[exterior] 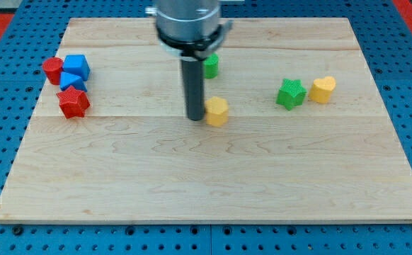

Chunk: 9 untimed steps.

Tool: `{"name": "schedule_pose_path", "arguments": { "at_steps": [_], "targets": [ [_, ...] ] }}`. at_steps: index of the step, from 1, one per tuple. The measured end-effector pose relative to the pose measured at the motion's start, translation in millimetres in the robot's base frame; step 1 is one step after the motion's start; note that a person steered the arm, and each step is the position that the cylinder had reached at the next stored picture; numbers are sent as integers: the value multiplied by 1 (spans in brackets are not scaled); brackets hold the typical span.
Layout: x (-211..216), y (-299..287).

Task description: Move the green circle above the green star

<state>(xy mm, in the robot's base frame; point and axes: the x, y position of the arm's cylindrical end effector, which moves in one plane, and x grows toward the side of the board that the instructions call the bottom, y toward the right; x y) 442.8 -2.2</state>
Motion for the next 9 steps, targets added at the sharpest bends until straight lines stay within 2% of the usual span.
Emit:
{"name": "schedule_pose_path", "arguments": {
  "at_steps": [2,3,4,5,6,7,8,9],
  "targets": [
    [-6,98],
    [-11,25],
    [-68,-32],
    [-116,-44],
    [-125,24],
    [-115,68],
    [-138,80],
    [-109,85]
  ]
}}
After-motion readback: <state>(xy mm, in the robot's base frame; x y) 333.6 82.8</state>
